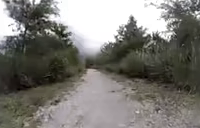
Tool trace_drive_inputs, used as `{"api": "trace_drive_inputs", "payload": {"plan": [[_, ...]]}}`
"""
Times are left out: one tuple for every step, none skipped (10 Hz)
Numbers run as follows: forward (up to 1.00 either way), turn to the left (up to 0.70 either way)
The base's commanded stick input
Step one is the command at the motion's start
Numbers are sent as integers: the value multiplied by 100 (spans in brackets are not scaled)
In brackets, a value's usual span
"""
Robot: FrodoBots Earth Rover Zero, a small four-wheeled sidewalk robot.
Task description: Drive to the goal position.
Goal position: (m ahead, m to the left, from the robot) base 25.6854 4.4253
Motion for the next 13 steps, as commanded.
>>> {"api": "trace_drive_inputs", "payload": {"plan": [[85, 0], [85, 0], [85, 0], [85, 0], [85, 0], [85, 0], [85, 0], [85, 0], [85, 0], [85, 0], [85, 0], [85, 0], [85, 0]]}}
